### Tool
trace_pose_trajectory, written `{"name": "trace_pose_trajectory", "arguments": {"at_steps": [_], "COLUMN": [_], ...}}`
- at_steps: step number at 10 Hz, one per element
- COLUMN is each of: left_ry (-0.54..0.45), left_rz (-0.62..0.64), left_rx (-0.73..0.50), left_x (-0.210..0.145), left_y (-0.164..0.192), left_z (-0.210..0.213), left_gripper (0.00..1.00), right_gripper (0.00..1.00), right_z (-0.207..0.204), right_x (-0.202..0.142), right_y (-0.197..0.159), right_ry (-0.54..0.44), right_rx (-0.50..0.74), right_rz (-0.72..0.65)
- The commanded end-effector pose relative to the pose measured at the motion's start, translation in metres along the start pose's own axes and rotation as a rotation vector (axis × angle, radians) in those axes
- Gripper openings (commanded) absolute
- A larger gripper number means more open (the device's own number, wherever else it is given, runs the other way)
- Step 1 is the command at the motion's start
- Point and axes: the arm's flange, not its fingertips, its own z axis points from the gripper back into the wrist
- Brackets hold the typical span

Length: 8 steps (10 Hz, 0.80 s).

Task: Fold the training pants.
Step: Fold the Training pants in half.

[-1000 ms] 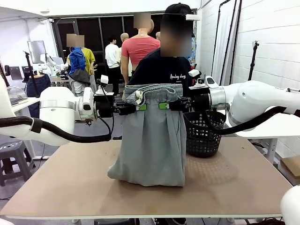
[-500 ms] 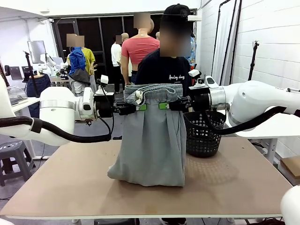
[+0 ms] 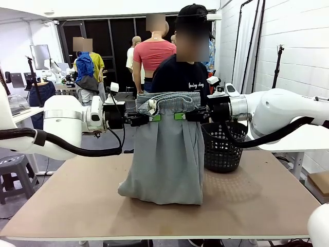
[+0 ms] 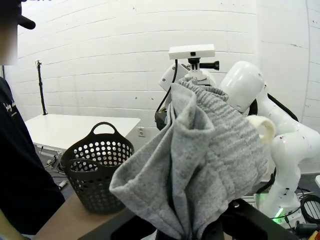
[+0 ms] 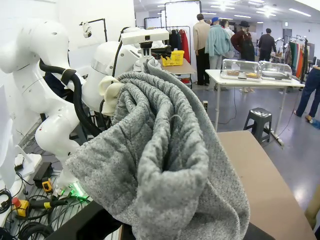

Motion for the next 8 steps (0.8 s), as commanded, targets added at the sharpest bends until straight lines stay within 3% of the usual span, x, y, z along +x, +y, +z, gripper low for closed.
{"name": "trace_pose_trajectory", "arguments": {"at_steps": [1, 8], "left_ry": [0.004, 0.004], "left_rz": [-0.004, -0.004], "left_rx": [0.009, 0.009], "left_x": [0.0027, 0.0027], "left_y": [-0.0011, -0.0011], "left_z": [-0.0012, -0.0012], "left_gripper": [0.0, 0.0], "right_gripper": [0.0, 0.0], "right_z": [0.0006, 0.0006], "right_x": [0.0011, 0.0011], "right_y": [0.0041, 0.0041], "right_ry": [0.001, 0.001], "right_rx": [-0.001, -0.001], "right_rz": [0.006, 0.006]}}
